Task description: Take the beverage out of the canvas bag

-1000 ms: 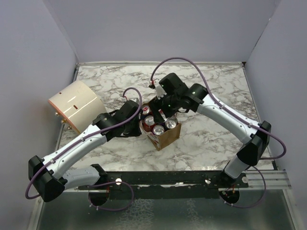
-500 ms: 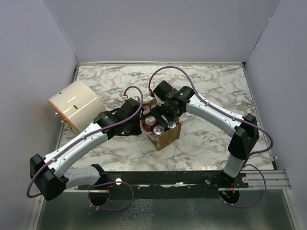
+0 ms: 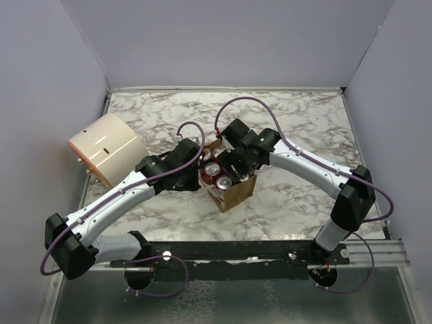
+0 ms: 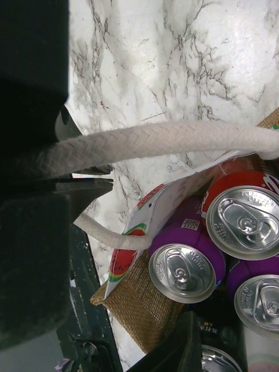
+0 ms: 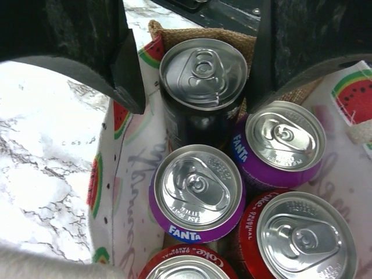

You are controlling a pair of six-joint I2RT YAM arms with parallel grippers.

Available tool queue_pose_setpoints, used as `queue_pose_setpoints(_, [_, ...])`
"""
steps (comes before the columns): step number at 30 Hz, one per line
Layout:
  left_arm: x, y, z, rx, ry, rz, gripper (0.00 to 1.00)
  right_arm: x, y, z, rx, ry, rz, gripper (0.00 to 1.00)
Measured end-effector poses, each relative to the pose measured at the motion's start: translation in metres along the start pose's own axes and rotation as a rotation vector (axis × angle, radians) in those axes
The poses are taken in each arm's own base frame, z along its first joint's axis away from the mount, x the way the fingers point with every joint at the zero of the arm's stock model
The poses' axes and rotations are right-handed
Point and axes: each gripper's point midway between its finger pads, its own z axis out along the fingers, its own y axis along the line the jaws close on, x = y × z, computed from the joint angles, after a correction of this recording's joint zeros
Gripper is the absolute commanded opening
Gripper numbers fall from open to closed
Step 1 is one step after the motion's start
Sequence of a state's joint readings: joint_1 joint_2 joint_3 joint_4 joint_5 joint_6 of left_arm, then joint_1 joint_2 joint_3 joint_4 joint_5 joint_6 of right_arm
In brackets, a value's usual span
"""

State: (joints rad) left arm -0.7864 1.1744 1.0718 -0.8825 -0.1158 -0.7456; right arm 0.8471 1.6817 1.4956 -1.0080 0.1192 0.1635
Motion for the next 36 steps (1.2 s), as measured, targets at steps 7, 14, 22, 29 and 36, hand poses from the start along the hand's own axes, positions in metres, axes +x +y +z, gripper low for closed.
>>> queue_pose_setpoints(7, [0.000,0.000,0.000,0.000,0.001,0.000,0.10,0.007,0.005,0.000,-0.014,0.007,0.013,0.55])
queue_pose_setpoints(14, [0.000,0.000,0.000,0.000,0.000,0.003,0.10,0.007,0.007,0.000,-0.016,0.008,0.018,0.58])
queue_pose_setpoints(22, [0.000,0.001,0.001,-0.004,0.004,0.021,0.10,0.016,0.008,0.002,-0.014,0.020,0.031,0.66])
queue_pose_setpoints(29, [0.000,0.001,0.001,-0.002,0.002,0.028,0.10,0.025,0.012,0.010,-0.013,0.039,0.032,0.68])
queue_pose_setpoints(36, [-0.001,0.003,0.001,-0.004,0.001,0.033,0.10,0.025,0.016,0.013,-0.015,0.034,0.030,0.63])
